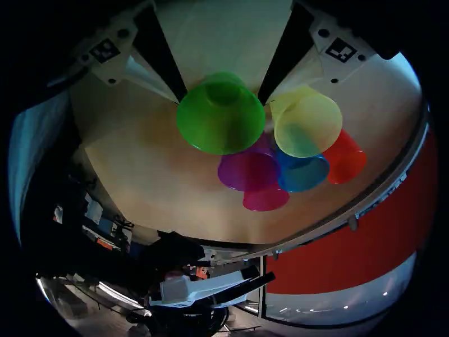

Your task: Pour water

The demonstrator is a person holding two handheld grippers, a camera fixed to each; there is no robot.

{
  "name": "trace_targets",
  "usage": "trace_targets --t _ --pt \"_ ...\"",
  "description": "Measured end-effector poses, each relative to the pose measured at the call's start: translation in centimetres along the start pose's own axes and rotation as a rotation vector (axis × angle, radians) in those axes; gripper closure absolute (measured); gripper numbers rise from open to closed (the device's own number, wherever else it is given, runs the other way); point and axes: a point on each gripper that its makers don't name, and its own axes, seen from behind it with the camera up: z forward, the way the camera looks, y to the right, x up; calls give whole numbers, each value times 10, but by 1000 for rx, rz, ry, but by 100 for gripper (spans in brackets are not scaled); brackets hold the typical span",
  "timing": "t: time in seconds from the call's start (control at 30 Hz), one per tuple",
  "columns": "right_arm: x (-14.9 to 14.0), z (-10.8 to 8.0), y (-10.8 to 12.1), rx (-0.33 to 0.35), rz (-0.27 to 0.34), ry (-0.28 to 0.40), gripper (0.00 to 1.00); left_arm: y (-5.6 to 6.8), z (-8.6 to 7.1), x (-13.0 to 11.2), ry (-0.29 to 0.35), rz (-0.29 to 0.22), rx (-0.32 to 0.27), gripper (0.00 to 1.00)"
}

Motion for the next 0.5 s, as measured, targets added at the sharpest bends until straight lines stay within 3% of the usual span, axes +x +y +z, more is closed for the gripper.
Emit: trace_targets --t 0.5 --pt "-3 4 1 2 0 -6 0 -4 7 6 4 23 1 8"
